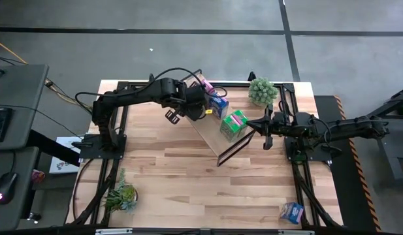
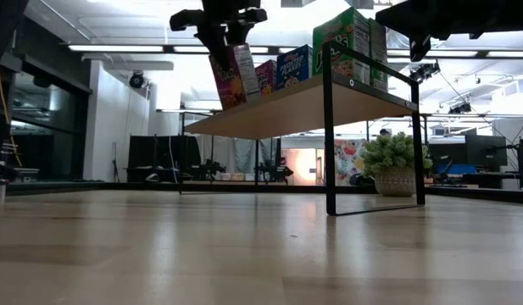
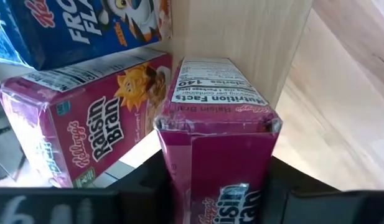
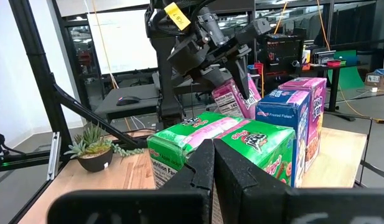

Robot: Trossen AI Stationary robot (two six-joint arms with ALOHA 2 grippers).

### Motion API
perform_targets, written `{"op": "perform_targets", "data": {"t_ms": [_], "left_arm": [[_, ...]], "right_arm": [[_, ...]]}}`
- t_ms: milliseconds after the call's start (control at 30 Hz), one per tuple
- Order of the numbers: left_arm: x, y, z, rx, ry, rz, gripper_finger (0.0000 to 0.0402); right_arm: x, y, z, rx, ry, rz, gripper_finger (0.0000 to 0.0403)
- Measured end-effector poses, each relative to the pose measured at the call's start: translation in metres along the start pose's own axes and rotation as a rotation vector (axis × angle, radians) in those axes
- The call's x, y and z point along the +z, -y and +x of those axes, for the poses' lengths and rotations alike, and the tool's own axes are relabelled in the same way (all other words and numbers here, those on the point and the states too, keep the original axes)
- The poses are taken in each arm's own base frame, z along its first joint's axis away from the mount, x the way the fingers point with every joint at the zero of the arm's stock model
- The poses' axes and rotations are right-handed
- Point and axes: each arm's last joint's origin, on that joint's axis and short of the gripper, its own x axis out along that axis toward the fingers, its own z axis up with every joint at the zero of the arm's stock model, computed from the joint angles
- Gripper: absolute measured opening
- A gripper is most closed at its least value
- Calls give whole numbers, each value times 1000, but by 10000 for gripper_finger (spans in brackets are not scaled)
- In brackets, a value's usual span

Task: Stack cereal on shelf
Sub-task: Put the purple cereal box aligned with the other purple cereal box on the shelf

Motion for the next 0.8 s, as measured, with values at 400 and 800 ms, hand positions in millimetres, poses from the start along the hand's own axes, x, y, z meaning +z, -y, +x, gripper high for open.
{"op": "perform_targets", "data": {"t_ms": [400,800], "left_arm": [[1,-4,0,49,-11,23,216],[0,-4,-1,113,-112,22,228]], "right_arm": [[0,0,0,0,0,0,0],[0,0,0,0,0,0,0]]}}
